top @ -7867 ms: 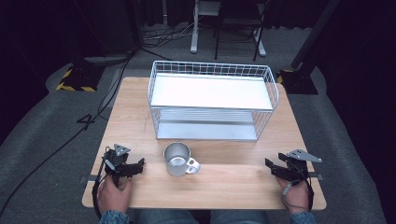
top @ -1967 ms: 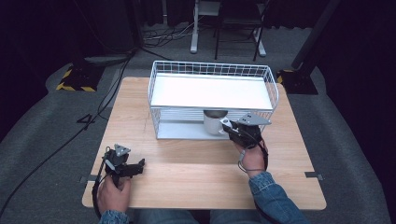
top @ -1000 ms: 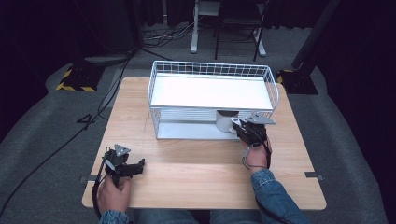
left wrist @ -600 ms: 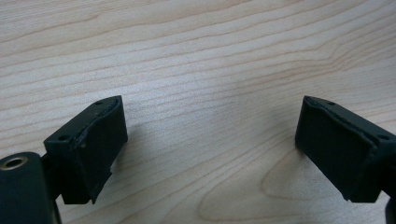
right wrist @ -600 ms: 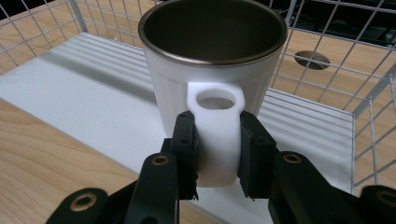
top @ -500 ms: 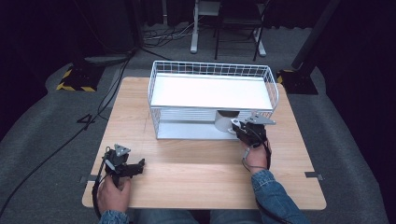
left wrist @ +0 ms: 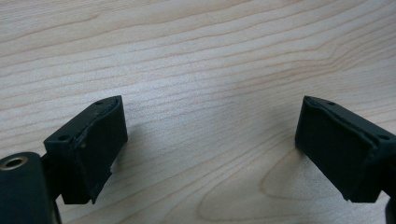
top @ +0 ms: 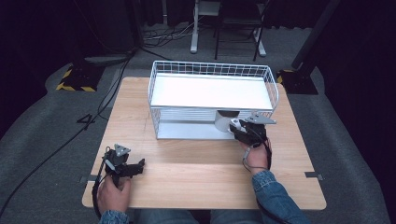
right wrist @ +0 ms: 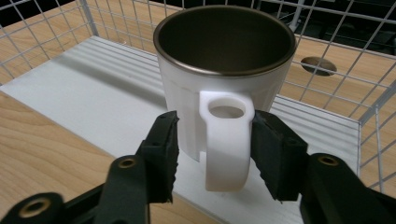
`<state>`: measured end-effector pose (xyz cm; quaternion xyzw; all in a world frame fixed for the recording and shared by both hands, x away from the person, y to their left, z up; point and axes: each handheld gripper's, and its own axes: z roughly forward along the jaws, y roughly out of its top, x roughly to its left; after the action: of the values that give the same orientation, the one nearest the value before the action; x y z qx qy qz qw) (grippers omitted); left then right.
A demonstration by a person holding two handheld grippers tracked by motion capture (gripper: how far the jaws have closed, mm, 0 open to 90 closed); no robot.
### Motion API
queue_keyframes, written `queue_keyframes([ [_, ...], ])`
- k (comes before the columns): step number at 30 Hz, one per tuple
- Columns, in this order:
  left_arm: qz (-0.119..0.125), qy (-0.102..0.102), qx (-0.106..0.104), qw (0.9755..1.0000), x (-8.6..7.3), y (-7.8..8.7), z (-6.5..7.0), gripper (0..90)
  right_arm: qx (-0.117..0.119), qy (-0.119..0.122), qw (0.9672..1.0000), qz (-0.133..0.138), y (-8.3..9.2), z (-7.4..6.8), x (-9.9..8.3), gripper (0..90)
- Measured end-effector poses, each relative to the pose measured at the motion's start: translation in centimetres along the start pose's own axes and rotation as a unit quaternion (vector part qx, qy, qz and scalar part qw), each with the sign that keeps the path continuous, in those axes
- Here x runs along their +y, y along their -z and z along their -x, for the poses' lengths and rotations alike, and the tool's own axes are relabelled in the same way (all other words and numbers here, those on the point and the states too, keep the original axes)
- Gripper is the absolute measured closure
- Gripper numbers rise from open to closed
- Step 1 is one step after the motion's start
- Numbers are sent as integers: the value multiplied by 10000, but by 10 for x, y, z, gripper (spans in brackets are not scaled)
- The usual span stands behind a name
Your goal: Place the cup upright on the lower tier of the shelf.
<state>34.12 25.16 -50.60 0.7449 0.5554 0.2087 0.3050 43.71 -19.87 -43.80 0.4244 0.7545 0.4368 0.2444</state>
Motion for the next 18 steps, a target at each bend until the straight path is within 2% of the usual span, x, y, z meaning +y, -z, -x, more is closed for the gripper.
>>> queue_keyframes([
  [13, -1, 1, 1, 10000, 0, 0, 0, 96, 280, 7, 9996, 94, 34, -1, -1, 453],
  [18, -1, -1, 2, 10000, 0, 0, 0, 96, 408, 106, 9991, 91, 49, -2, -4, 434],
])
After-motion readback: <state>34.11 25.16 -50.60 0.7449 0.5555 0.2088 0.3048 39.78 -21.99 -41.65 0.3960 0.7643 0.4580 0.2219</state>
